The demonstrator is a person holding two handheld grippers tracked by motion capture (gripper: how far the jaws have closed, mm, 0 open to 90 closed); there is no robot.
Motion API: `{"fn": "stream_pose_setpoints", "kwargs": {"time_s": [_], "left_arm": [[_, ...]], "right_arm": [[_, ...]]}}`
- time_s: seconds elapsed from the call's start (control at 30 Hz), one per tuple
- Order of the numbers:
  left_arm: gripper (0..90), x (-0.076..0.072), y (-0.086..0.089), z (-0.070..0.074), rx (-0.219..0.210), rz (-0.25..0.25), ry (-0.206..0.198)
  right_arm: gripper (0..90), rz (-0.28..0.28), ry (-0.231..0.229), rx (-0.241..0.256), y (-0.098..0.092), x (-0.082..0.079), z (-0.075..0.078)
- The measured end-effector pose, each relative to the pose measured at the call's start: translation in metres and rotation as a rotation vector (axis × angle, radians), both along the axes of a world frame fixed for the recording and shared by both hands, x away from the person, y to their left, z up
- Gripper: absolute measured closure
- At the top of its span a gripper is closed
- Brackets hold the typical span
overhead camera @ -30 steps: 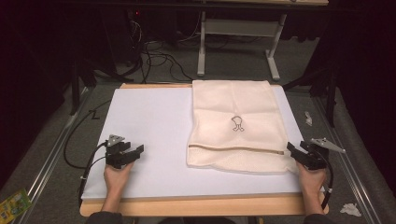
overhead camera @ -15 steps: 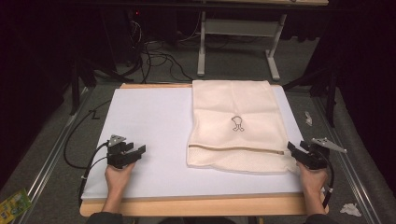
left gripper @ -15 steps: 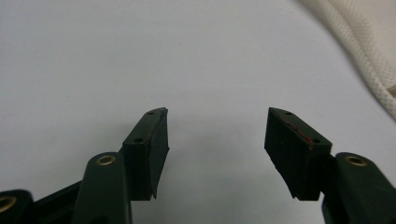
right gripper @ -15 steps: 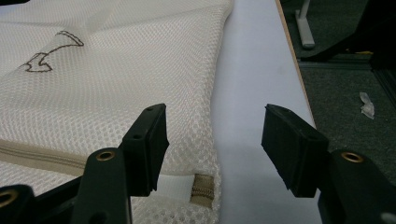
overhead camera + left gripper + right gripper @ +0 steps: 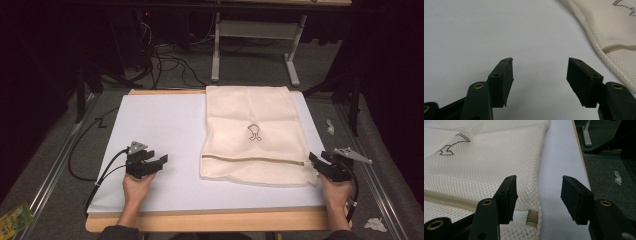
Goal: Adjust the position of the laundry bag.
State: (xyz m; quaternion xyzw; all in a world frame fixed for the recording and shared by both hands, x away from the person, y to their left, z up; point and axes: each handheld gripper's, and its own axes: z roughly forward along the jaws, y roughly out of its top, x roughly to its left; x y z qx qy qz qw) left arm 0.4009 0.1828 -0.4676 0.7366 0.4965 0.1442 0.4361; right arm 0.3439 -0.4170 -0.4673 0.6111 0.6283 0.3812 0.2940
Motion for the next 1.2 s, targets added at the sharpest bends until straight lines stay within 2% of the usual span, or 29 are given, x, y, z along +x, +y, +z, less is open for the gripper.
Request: {"fn": "stream_pose_setpoints", "kwargs": {"time_s": [0.17, 0.27, 0.37, 0.5, 0.63, 0.77, 0.8, 0.87, 0.93, 0.97, 1.2], "left_arm": [[36.8, -0.002, -0.010, 0.003, -0.003, -0.019, 0.010], [36.6, -0.003, -0.020, 0.005, 0.036, -0.042, -0.003], [35.2, -0.003, -0.026, 0.006, 0.019, -0.054, 0.008], [34.8, -0.003, -0.033, 0.008, 0.025, -0.074, 0.021], [34.0, -0.003, -0.049, 0.011, 0.015, -0.101, 0.017], [33.8, -0.003, -0.058, 0.013, 0.023, -0.119, 0.006], [33.9, -0.002, -0.063, 0.014, -0.002, -0.124, 0.014], [33.8, -0.001, -0.064, 0.013, -0.010, -0.124, 0.020], [33.8, 0.000, -0.065, 0.013, -0.006, -0.123, 0.024], [33.7, 0.000, -0.070, 0.013, 0.020, -0.135, 0.020], [32.7, 0.001, -0.091, 0.016, 0.037, -0.173, 0.021]], "right_arm": [[48.7, 0.011, 0.008, -0.002, -0.001, -0.001, 0.002], [49.6, 0.021, 0.028, -0.009, 0.001, -0.001, 0.002], [50.0, 0.027, 0.037, -0.007, 0.000, -0.001, 0.002], [49.9, 0.031, 0.045, -0.012, 0.000, -0.002, 0.003], [49.7, 0.038, 0.048, -0.015, 0.001, -0.004, 0.004], [49.6, 0.052, 0.053, -0.019, 0.002, -0.004, 0.004], [49.4, 0.058, 0.057, -0.016, 0.003, -0.005, 0.004], [49.2, 0.064, 0.059, -0.021, 0.003, -0.005, 0.004], [49.1, 0.063, 0.061, -0.018, 0.004, -0.005, 0.005], [48.8, 0.069, 0.063, -0.020, 0.004, -0.005, 0.005], [47.4, 0.076, 0.081, -0.018, 0.006, -0.005, 0.008]]}}
